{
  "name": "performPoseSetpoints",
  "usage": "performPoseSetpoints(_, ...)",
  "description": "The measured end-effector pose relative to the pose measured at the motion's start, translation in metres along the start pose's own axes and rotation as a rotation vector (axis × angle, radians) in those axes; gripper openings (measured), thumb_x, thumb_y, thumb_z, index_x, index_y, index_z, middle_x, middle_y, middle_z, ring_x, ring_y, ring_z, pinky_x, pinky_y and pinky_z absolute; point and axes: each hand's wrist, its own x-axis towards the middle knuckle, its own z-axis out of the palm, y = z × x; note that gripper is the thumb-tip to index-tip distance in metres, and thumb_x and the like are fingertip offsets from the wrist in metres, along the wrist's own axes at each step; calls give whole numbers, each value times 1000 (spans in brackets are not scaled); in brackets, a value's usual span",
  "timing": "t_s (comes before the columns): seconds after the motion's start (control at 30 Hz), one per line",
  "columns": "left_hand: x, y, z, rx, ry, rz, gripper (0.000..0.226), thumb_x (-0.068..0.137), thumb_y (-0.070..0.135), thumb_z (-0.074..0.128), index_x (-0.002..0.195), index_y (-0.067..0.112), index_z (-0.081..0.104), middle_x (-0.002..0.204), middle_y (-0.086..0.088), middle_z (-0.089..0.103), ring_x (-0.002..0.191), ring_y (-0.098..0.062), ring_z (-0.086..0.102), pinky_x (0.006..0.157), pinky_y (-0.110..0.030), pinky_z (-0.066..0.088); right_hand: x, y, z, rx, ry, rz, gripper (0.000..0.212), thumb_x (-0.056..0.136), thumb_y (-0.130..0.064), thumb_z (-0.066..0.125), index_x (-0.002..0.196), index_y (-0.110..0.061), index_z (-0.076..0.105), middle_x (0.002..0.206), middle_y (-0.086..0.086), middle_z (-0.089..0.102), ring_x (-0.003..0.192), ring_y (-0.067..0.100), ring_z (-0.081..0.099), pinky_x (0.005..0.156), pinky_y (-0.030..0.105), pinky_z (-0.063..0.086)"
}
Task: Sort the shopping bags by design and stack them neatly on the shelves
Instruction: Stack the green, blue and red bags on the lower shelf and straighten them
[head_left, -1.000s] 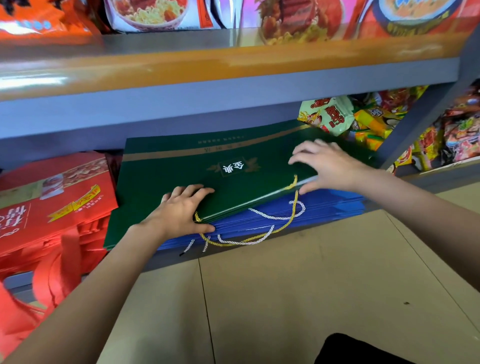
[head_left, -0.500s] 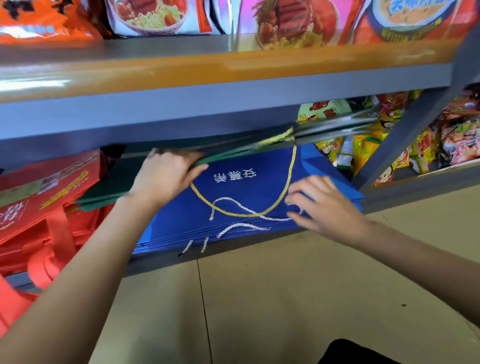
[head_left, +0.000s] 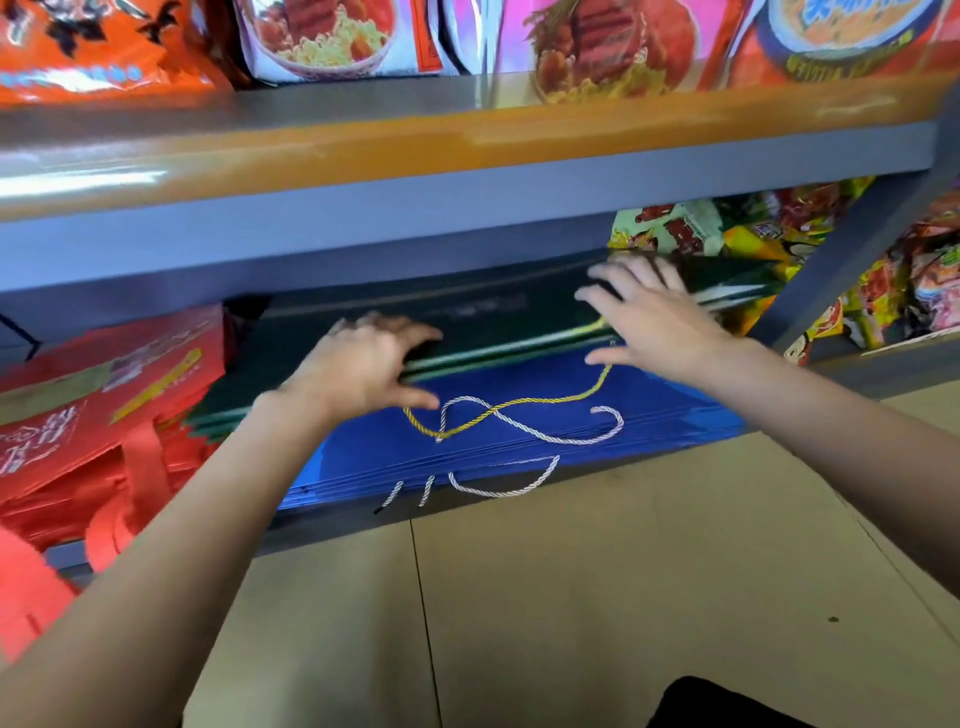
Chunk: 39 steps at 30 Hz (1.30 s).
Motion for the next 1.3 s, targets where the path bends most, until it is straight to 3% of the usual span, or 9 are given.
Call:
performPoseSetpoints(0.17, -9, 5, 31, 108, -190, 10, 85, 84, 49, 61, 150, 35, 8, 153, 10, 20, 136, -19, 25, 109, -36, 24, -17, -2, 17, -6, -283, -118, 82, 80, -61, 57, 146, -25, 24, 154, 1, 14, 142, 22, 4, 114, 45, 10)
performPoseSetpoints(0.43, -6, -5, 16, 41, -290, -37, 87, 81, 44, 67, 149, 37, 13, 152, 10, 24, 134, -21, 28, 107, -39, 26, -20, -3, 21, -66, -213, -104, 73, 85, -53, 59, 144, -23, 29, 151, 2, 20, 139, 23, 13, 114, 48, 9)
performPoseSetpoints(0.57, -19, -1, 31, 157, 99, 57, 71, 73, 25, 76, 137, 27, 46, 135, 8, 52, 118, -19, 52, 102, -36, 36, -24, -33, 23, 59, -87, -101, 84, 77, -52, 69, 144, -18, 31, 149, 9, 24, 138, 28, 19, 111, 51, 18)
performPoseSetpoints(0.73, -20, -16, 33, 150, 538, 65, 52, 50, 8, 88, 99, 9, 70, 87, -7, 71, 74, -30, 67, 81, -33, 44, -26, -64, 16, 164, 543, -309, 24, 80, -27, 65, 97, -9, 65, 101, 9, 61, 90, 23, 48, 79, 35, 41)
performPoseSetpoints(0.8, -16, -17, 26, 142, 595, 21, 45, 56, 10, 86, 97, 8, 69, 83, -8, 69, 73, -31, 65, 78, -34, 45, -34, -78, 27, 67, 456, -415, 20, 74, -26, 74, 89, -13, 67, 88, 4, 63, 77, 22, 55, 67, 31, 41)
performPoseSetpoints(0.93, -8, -19, 13, 140, 641, -8, 35, 64, 14, 84, 94, 8, 66, 79, -9, 67, 71, -32, 63, 71, -38, 50, -40, -77, 68, 70, 81, -272, 67, 56, -18, 89, 116, -16, 59, 98, 6, 60, 83, 24, 56, 57, 35, 55)
performPoseSetpoints(1.03, -6, -20, 12, 138, 665, -10, 34, 65, 14, 83, 93, 8, 65, 79, -10, 68, 72, -32, 64, 71, -39, 49, -34, -73, 71, 58, 91, -348, 66, 37, 1, 88, 89, -18, 52, 70, -4, 50, 67, 16, 47, 39, 26, 46)
performPoseSetpoints(1.2, -4, -21, 12, 136, 689, -25, 30, 69, 17, 80, 93, 9, 65, 79, -10, 68, 74, -32, 63, 74, -38, 47, -31, -97, 33, 546, 292, -47, 30, 75, 0, 54, 86, -20, 34, 73, 0, 49, 55, 31, 48, 46, 35, 40)
performPoseSetpoints(1.3, -2, -20, 10, 124, 704, -33, 28, 70, 19, 80, 92, 9, 65, 78, -10, 68, 74, -33, 63, 76, -39, 47, -17, -94, 22, 649, 76, 153, 15, 90, -20, 56, 98, -17, 43, 86, -2, 54, 77, 27, 54, 64, 34, 41)
